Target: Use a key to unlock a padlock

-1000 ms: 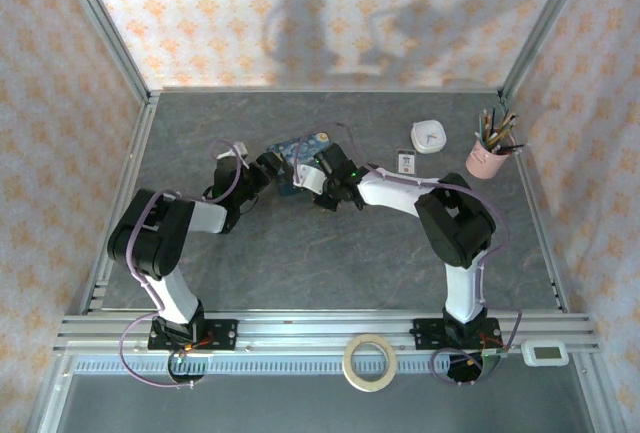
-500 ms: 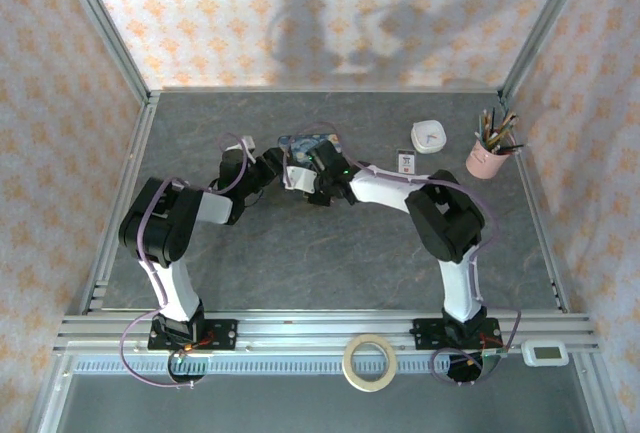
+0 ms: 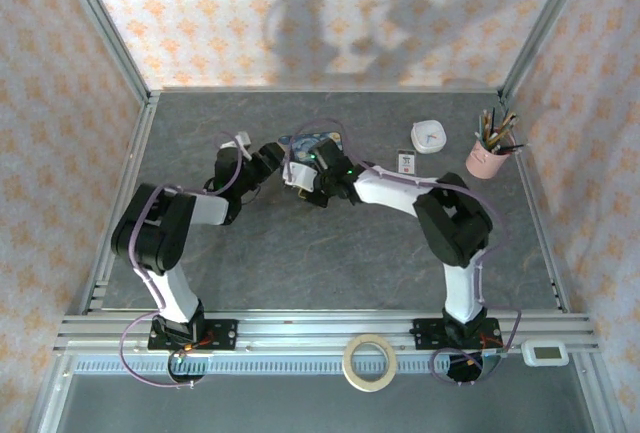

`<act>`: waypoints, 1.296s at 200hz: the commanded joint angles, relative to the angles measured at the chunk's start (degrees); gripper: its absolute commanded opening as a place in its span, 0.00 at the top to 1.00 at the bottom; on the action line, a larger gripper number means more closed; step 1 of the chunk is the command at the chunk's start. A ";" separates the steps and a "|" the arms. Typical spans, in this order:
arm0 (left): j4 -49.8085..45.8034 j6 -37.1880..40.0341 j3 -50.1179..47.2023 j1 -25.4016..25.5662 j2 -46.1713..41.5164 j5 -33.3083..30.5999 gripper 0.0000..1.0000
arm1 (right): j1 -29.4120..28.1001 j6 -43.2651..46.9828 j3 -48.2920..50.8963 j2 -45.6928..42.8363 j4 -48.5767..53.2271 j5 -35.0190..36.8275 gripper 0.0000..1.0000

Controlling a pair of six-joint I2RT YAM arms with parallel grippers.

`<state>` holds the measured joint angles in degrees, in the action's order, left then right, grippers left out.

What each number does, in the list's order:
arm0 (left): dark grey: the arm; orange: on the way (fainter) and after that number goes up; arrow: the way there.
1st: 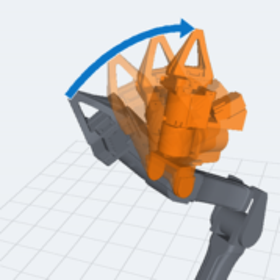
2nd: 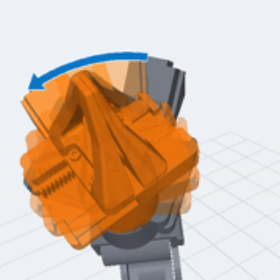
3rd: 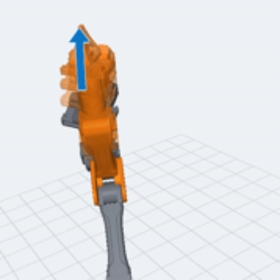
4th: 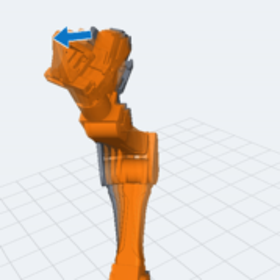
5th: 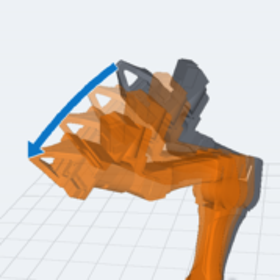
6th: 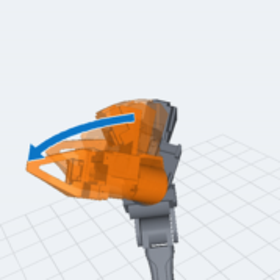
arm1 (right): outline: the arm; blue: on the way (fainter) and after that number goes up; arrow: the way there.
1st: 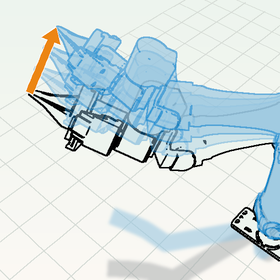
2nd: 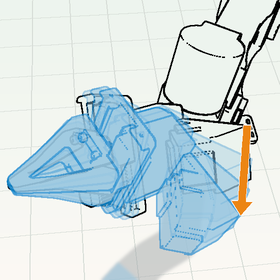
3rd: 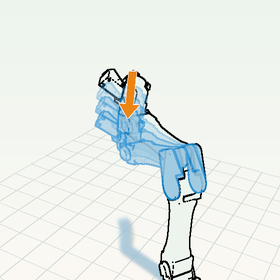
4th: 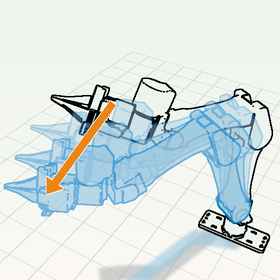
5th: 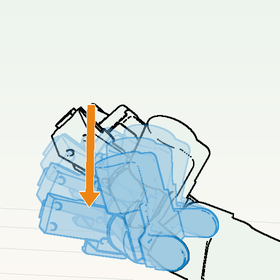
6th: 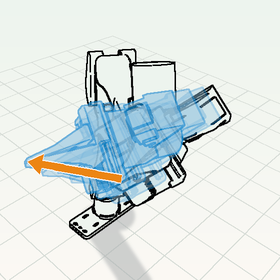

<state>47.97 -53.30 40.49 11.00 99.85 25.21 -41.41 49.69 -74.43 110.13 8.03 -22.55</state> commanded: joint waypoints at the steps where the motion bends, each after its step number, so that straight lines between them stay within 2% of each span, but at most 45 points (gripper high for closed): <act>1: -3.29 4.16 -0.62 -2.22 -5.98 -4.31 0.42 | 0.36 -8.43 2.68 -7.87 -1.89 -2.72 1.00; 38: -11.20 9.53 -3.15 -4.03 -15.05 -11.34 0.40 | 0.36 -26.26 6.46 -14.23 1.32 0.29 1.00; 72: -15.11 11.80 -8.79 -5.52 -23.59 -17.72 0.36 | -1.43 -44.17 7.65 -14.84 8.66 0.86 1.00; 98: -16.35 10.62 -14.12 -6.02 -29.30 -21.93 0.22 | -5.65 -52.21 10.25 -14.11 10.63 6.90 1.00; 129: -17.58 9.88 -18.21 -6.59 -34.43 -25.65 0.12 | -8.83 -60.35 11.55 -13.24 12.30 14.26 1.00; 179: -19.88 10.49 -18.78 -7.06 -37.00 -26.01 0.09 | -12.91 -65.95 9.71 -7.92 15.75 20.13 1.00; 221: -20.23 10.67 -19.13 -7.35 -37.18 -25.46 0.09 | -13.35 -67.27 7.10 -4.45 15.59 23.09 0.98; 238: -20.76 10.76 -19.29 -7.51 -37.71 -25.48 0.09 | -13.33 -67.16 5.81 -2.84 15.51 22.62 0.91; 259: -21.54 11.06 -19.62 -7.71 -38.75 -25.98 0.09 | -13.35 -66.57 4.91 -2.11 14.85 21.52 0.74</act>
<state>28.32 -43.40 21.91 4.05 63.16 0.75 -54.76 -16.16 -67.55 106.67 22.61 -2.68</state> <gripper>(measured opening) 0.911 0.180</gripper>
